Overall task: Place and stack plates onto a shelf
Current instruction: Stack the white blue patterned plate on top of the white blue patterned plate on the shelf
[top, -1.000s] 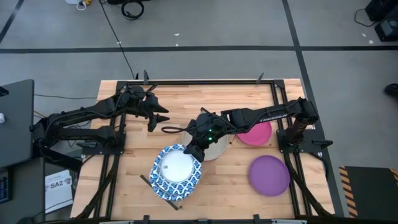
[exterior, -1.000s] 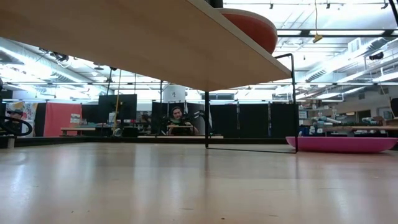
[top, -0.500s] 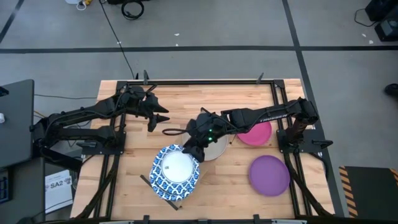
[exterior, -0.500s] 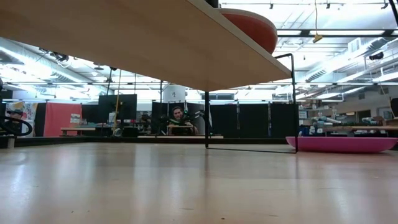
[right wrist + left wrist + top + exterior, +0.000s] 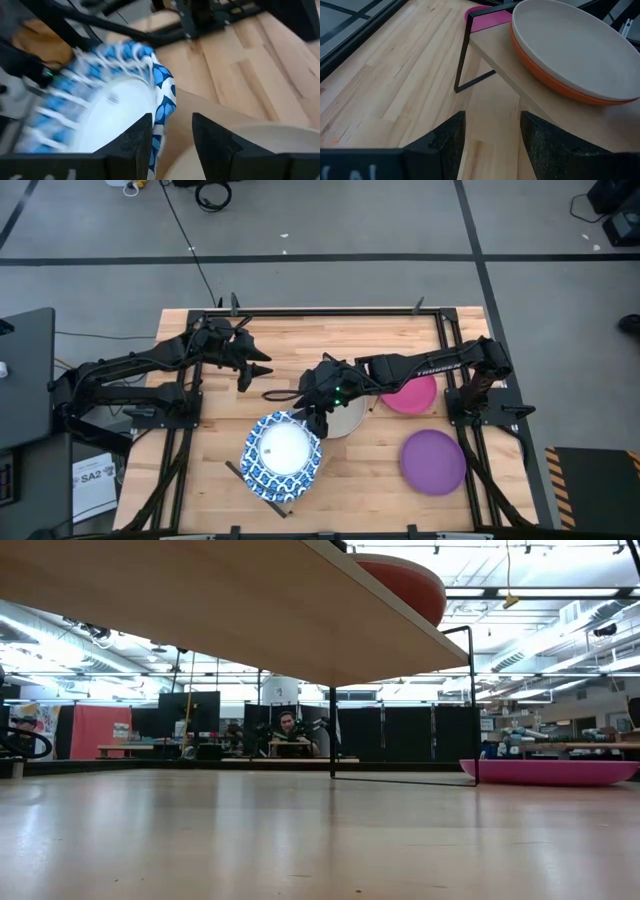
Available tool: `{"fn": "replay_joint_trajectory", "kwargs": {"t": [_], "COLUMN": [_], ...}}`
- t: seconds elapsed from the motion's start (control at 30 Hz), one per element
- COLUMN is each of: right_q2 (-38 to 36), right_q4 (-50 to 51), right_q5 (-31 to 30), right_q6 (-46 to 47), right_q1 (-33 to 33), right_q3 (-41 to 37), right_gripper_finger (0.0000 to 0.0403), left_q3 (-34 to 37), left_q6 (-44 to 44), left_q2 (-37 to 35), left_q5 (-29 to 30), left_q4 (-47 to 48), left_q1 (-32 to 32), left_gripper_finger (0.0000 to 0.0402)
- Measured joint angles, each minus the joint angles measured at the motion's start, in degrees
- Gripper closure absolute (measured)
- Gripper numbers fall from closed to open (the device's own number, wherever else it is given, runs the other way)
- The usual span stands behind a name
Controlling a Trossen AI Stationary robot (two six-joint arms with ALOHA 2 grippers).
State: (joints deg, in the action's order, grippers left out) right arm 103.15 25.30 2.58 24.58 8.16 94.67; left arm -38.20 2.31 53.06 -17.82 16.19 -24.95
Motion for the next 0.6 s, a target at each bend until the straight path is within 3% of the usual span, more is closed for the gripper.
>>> {"fn": "replay_joint_trajectory", "kwargs": {"t": [0.6], "right_q2": [0.04], "right_q4": [-1.94], "right_q5": [7.84], "right_q6": [-0.87], "right_q1": [0.58], "right_q3": [-1.66], "right_gripper_finger": [0.0258], "left_q3": [0.00], "left_q6": [-0.02], "left_q2": [0.00], "left_q5": [0.00], "left_q4": [0.02], "left_q1": [0.00], "left_gripper_finger": [0.0205]}}
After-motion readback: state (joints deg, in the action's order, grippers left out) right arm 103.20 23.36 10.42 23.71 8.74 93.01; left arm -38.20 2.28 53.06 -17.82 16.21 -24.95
